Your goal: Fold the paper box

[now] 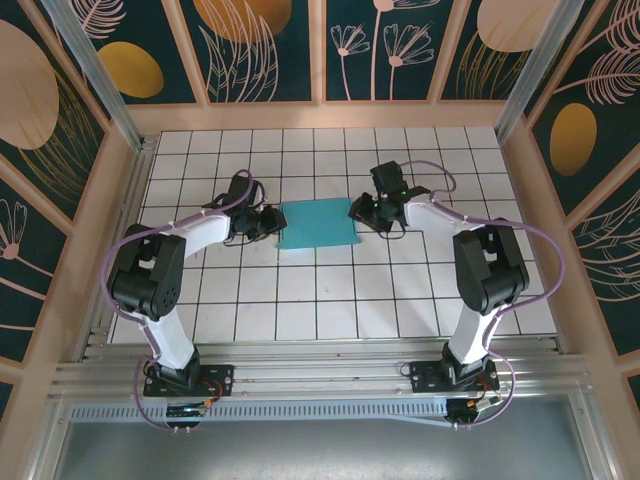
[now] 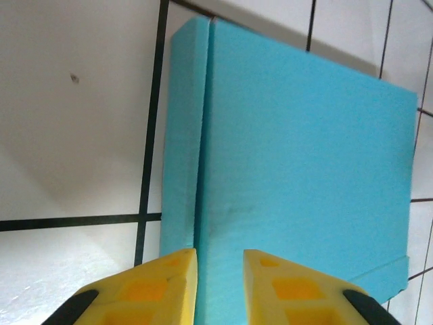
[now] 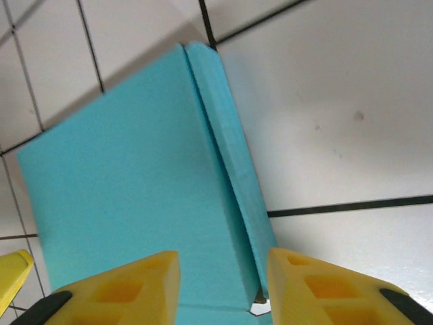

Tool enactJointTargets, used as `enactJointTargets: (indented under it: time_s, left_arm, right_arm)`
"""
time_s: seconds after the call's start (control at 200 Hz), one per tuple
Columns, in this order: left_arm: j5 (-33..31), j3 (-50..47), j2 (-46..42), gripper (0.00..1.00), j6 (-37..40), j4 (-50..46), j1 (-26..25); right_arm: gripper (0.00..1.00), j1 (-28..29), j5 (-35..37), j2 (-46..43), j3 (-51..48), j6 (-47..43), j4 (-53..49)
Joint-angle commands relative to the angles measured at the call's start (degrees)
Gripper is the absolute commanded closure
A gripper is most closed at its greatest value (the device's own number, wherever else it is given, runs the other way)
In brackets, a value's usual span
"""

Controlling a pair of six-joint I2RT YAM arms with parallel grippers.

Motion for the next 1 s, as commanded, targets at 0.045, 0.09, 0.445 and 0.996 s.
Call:
enactJointTargets:
  time_s: [0.045, 0.09, 0.445, 0.996]
  left_arm:
    - [-1.59, 1.96, -2.05, 0.73, 2.92, -3.70, -0.25]
    - [-1.89, 1.87, -1.90, 0.72, 3.02, -3.61, -0.25]
    - [-0.42, -0.12, 2.07, 0.60, 3.23, -1.14, -0.25]
    - [-0.36, -0.37, 4.71, 0.73, 5.15, -0.98, -0.25]
  right_arm:
    - [0.59, -0.79, 2.21, -0.99, 1.87, -2.31, -2.32]
    - [0.58, -0.80, 0.82, -0.43, 1.85, -2.44, -1.88]
    - [0.60, 0.00, -4.97, 5.45, 0.55, -2.01, 0.79]
    - [0.73, 1.31, -5.59, 4.21, -2.35, -0.55, 1.68]
